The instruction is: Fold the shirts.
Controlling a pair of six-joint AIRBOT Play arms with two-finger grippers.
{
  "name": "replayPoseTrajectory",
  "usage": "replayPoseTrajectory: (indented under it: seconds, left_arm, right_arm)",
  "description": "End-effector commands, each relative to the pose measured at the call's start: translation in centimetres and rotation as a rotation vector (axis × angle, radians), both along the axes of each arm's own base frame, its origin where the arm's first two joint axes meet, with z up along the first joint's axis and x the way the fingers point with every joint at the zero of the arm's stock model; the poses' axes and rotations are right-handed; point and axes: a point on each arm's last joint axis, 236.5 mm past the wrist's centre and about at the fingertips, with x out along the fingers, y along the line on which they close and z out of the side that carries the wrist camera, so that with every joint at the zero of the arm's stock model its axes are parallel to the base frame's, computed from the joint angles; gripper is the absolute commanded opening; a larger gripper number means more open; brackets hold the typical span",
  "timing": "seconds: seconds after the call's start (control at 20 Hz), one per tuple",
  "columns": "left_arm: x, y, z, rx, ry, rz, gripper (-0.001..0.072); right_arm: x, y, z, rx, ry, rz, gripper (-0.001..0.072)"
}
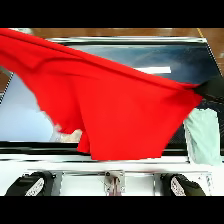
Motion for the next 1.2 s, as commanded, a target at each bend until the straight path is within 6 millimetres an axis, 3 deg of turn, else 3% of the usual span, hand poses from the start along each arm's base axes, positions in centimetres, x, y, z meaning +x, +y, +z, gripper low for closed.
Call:
replayPoseTrajectory:
  seconds: [0.0, 0.1, 0.2, 0.3, 0.4, 0.55, 0.6, 0.65, 0.7, 0.75, 0.8, 0.9, 1.0, 1.05, 1.15]
  left_arm:
    - [7.9, 0.4, -8.2, 0.009, 0.228, 0.011, 0.0038]
    - [12.4, 0.1, -13.7, -0.004, 0.36, 0.0, 0.0038]
    - [15.8, -1.4, -19.1, -0.063, 0.483, -0.047, 0.0038]
    - [18.2, -4.0, -24.0, -0.174, 0.595, -0.123, 0.0038]
    - [19.2, -6.9, -28.5, -0.305, 0.729, -0.179, 0.0039]
    - [17.9, -10.4, -36.2, -0.345, 0.992, -0.22, 0.0042]
    - [17.1, -11.5, -38.4, -0.332, 1.068, -0.24, 0.0099]
    - [16.3, -12.6, -40.2, -0.318, 1.135, -0.259, 0.0267]
    - [15.8, -13.3, -41.4, -0.31, 1.177, -0.269, 0.0426]
    - [15.4, -13.6, -42.1, -0.307, 1.206, -0.271, 0.0586]
    - [15.0, -13.4, -42.1, -0.296, 1.217, -0.275, 0.0624]
    - [13.8, -10.6, -41.8, -0.221, 1.251, -0.256, 0.0623]
    - [11.9, -6.9, -41.9, -0.163, 1.323, -0.207, 0.0622]
    - [10.7, -5.9, -42.1, -0.177, 1.372, -0.2, 0.0623]
    - [8.1, -6.0, -43.9, -0.215, 1.472, -0.219, 0.0626]
  right_arm:
    - [7.3, -2.1, -8.4, -0.01, 0.075, -0.025, 0.0072]
    - [12.4, -3.2, -11.8, -0.019, 0.045, -0.072, 0.0072]
    - [16.0, -3.0, -14.4, 0.043, 0.03, -0.127, 0.0073]
    - [17.9, -2.4, -16.5, 0.122, 0.053, -0.177, 0.0073]
    - [18.1, -2.6, -18.7, 0.143, 0.115, -0.215, 0.0073]
    - [16.1, -3.0, -21.2, 0.12, 0.247, -0.232, 0.0073]
    - [15.7, -3.0, -21.6, 0.108, 0.269, -0.225, 0.0074]
    - [15.5, -3.0, -21.6, 0.108, 0.274, -0.225, 0.0115]
    - [15.7, -3.0, -21.5, 0.117, 0.268, -0.231, 0.0331]
    - [15.7, -3.0, -21.3, 0.125, 0.269, -0.23, 0.0633]
    - [15.2, -3.1, -21.0, 0.113, 0.28, -0.194, 0.0675]
    - [12.8, -4.6, -20.1, 0.027, 0.337, -0.073, 0.0675]
    - [8.3, -8.6, -20.6, -0.098, 0.497, -0.053, 0.0674]
    - [5.8, -10.6, -20.9, -0.136, 0.591, -0.065, 0.0674]
    - [3.5, -11.6, -21.4, -0.038, 0.651, -0.121, 0.0674]
